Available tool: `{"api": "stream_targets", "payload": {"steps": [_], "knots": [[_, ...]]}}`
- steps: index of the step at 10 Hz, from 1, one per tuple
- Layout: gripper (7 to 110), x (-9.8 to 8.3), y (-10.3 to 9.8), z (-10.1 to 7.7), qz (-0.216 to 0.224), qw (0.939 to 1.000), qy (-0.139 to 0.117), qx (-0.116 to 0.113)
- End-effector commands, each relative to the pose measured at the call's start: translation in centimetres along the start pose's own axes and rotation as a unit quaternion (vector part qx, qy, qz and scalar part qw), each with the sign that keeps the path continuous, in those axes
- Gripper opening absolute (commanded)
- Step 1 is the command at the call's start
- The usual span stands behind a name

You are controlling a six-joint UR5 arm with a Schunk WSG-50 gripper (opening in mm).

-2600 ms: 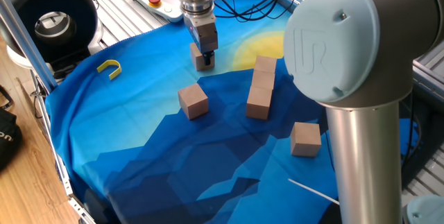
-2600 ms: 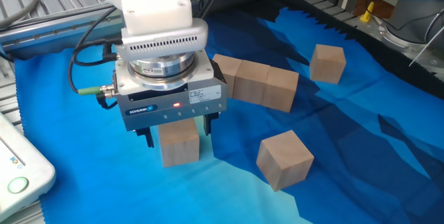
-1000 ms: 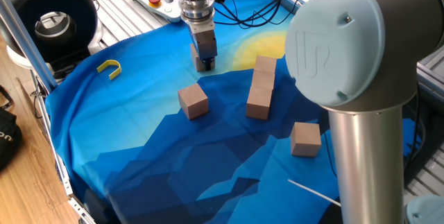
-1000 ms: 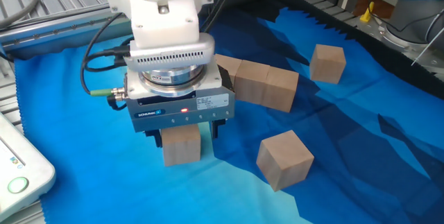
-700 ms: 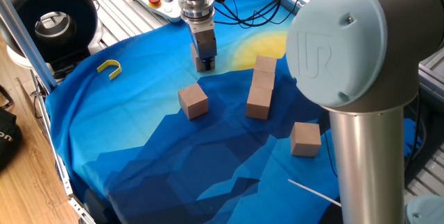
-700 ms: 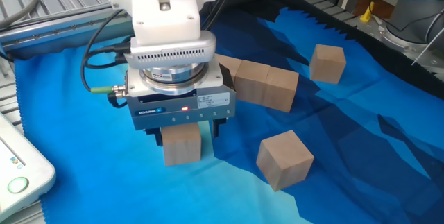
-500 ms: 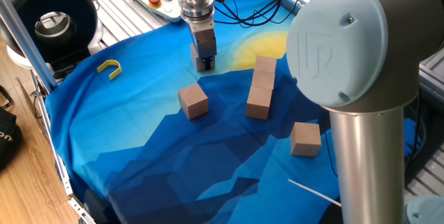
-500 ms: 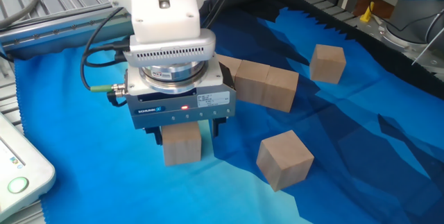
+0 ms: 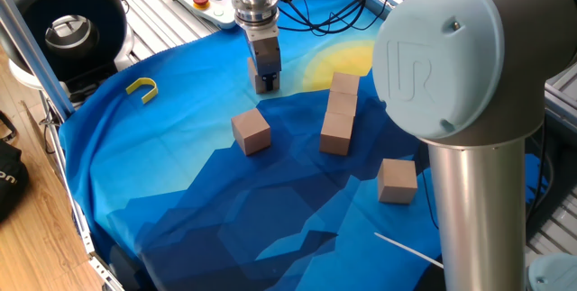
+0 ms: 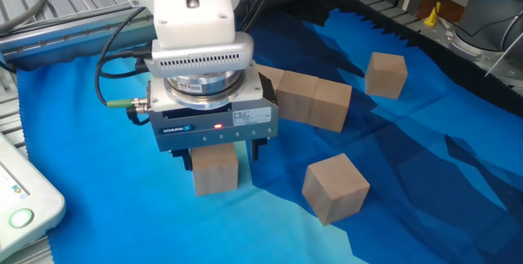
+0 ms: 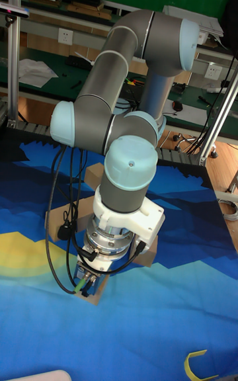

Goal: Stack the blocks into a pyramid shape

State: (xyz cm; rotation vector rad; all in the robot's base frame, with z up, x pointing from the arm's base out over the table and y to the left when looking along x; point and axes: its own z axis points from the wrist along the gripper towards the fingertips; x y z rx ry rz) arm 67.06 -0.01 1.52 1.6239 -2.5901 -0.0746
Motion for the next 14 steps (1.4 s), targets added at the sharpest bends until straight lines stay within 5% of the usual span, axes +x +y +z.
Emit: {"api": "stream_targets", "payload": {"steps": [1,2,3,4,6,7,8,9,14], "knots": [[7,-0.2,0.0,-0.1,0.004,1.0,-0.007,-0.001],[22,-0.4,-0.1,-0.1,0.001,0.9999,-0.011,-0.001],[22,-0.5,0.4,-0.2,-0.007,0.9998,-0.014,-0.011],[66,-0.4,0.7,-0.2,-0.011,0.9997,-0.014,-0.018],[66,-0.5,0.9,-0.2,-0.014,0.9996,-0.015,-0.022],[88,-0.6,1.0,-0.3,-0.014,0.9994,-0.018,-0.024],[88,-0.8,0.4,-0.3,-0.004,0.9997,-0.021,-0.014],[44,-0.3,0.4,-0.3,0.008,0.9998,-0.01,-0.013],[44,1.4,-0.2,-0.1,0.011,0.9995,0.03,0.003]]}}
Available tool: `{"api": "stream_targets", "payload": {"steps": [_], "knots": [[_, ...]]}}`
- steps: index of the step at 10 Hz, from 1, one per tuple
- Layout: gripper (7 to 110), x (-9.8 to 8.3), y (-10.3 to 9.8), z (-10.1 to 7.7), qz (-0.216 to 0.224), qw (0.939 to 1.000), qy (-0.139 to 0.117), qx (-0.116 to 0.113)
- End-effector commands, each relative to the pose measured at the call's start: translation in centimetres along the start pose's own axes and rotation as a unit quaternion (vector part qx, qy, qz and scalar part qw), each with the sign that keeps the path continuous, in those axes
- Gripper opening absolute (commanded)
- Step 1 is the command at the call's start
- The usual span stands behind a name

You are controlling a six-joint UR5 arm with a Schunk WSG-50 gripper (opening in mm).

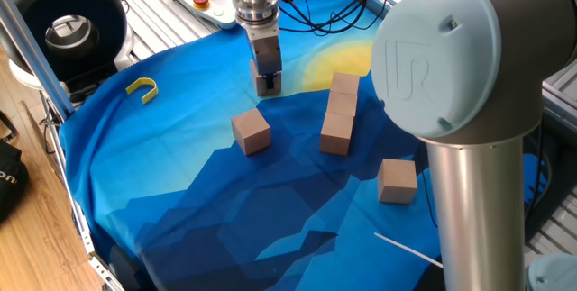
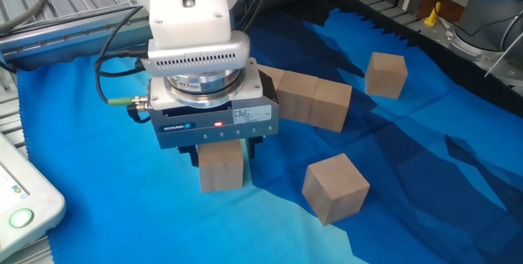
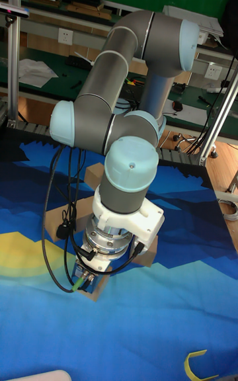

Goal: Stack the blocks into a pyramid shape

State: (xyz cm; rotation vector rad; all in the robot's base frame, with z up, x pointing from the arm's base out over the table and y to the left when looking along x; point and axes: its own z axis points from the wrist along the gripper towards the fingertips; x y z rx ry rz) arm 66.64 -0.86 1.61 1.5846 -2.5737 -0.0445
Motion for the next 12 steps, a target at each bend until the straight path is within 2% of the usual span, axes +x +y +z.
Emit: {"api": "stream_targets", "payload": {"steps": [1,3,5,6,8,12], "knots": [[44,0.1,0.5,0.0,0.009,0.9999,0.001,-0.009],[44,-0.1,0.6,0.1,0.015,0.9999,-0.001,-0.009],[44,0.4,0.1,0.1,0.033,0.9994,0.008,0.0],[7,0.4,-0.1,-0.2,0.039,0.9992,0.009,0.004],[7,0.0,-0.1,-0.8,0.048,0.9988,0.009,0.004],[7,-1.1,0.7,-0.8,0.087,0.996,-0.019,-0.01]]}}
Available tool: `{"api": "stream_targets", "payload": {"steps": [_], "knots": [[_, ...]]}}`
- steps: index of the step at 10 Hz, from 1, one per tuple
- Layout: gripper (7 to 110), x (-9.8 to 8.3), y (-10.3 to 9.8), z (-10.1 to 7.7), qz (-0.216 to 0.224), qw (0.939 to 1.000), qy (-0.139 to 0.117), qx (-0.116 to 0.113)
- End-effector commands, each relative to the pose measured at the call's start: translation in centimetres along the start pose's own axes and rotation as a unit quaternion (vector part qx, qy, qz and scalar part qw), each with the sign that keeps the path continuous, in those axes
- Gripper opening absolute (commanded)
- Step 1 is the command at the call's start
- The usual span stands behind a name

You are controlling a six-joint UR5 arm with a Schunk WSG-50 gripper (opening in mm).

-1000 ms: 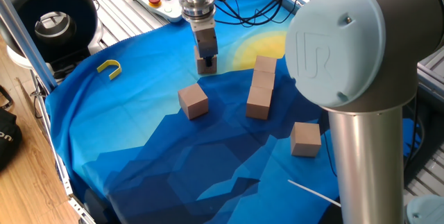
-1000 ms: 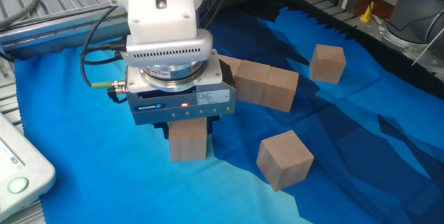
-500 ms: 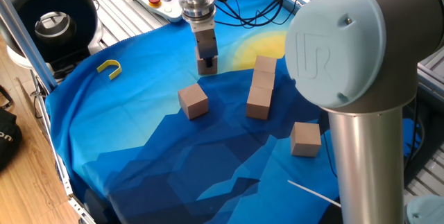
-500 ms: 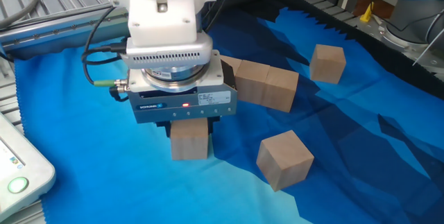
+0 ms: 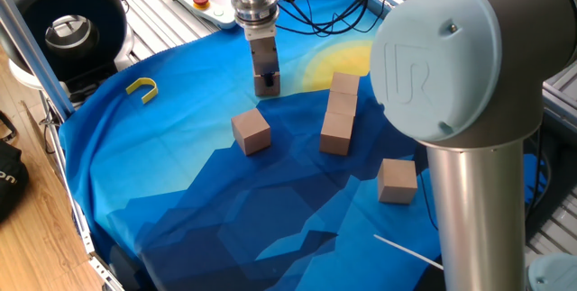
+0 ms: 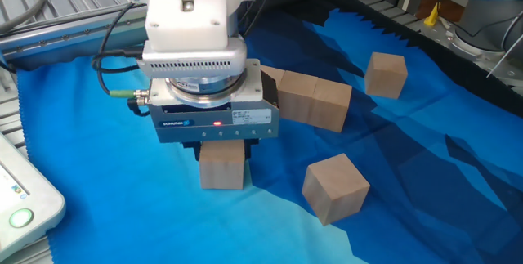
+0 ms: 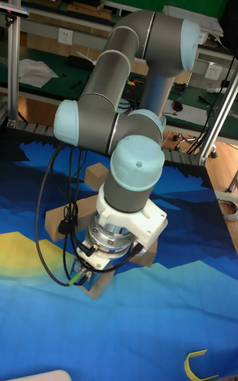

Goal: Stack the blocks into a pyramid shape

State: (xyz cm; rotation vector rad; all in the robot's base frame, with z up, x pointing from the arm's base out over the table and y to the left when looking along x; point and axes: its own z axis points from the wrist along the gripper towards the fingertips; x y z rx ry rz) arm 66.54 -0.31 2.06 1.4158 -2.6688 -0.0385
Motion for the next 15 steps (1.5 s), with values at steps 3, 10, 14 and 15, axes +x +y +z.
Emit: {"api": "stream_targets", "payload": {"steps": [3,10,14,15], "knots": [[7,-1.0,1.0,-2.4,0.05,0.9981,-0.032,-0.017],[7,2.7,1.3,-10.0,0.204,0.9784,-0.026,-0.025],[7,2.3,0.8,-11.1,0.211,0.9764,-0.037,-0.028],[7,2.2,0.8,-10.7,0.203,0.9781,-0.033,-0.031]]}}
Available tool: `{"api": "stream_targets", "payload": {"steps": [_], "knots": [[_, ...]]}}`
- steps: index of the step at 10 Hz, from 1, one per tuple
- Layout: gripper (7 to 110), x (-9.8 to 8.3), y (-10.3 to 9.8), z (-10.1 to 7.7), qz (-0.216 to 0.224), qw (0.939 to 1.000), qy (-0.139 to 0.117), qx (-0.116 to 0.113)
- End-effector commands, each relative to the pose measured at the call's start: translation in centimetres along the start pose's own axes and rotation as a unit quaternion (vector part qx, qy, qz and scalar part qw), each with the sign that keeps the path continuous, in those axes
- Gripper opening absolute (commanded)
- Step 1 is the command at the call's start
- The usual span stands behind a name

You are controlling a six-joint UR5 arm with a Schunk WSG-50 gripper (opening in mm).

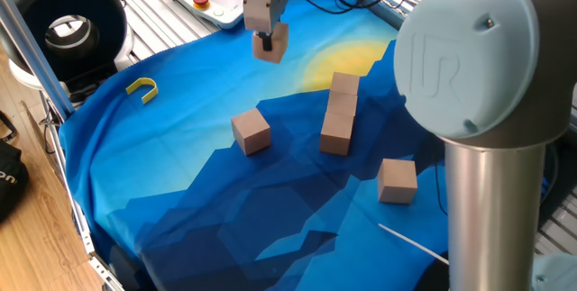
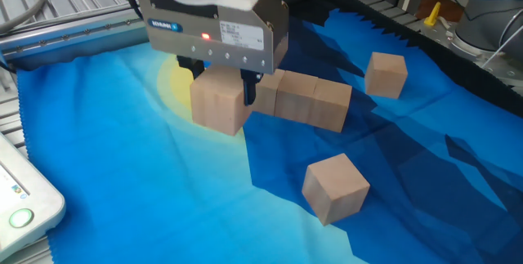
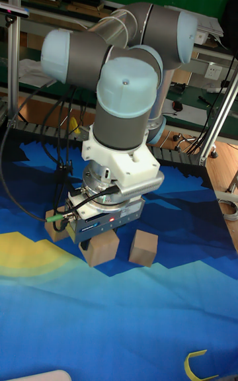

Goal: Stack the blocks into a pyramid shape

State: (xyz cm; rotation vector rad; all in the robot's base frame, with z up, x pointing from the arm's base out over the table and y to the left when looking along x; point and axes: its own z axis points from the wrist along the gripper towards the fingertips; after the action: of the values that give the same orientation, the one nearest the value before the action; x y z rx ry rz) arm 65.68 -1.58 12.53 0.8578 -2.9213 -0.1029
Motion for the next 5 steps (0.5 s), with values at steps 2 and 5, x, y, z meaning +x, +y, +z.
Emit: {"api": "stream_targets", "payload": {"steps": [2,5], "knots": [[7,2.5,0.0,0.2,0.004,0.9993,0.036,-0.013],[7,6.3,-0.7,2.0,0.011,0.9994,0.032,-0.012]]}}
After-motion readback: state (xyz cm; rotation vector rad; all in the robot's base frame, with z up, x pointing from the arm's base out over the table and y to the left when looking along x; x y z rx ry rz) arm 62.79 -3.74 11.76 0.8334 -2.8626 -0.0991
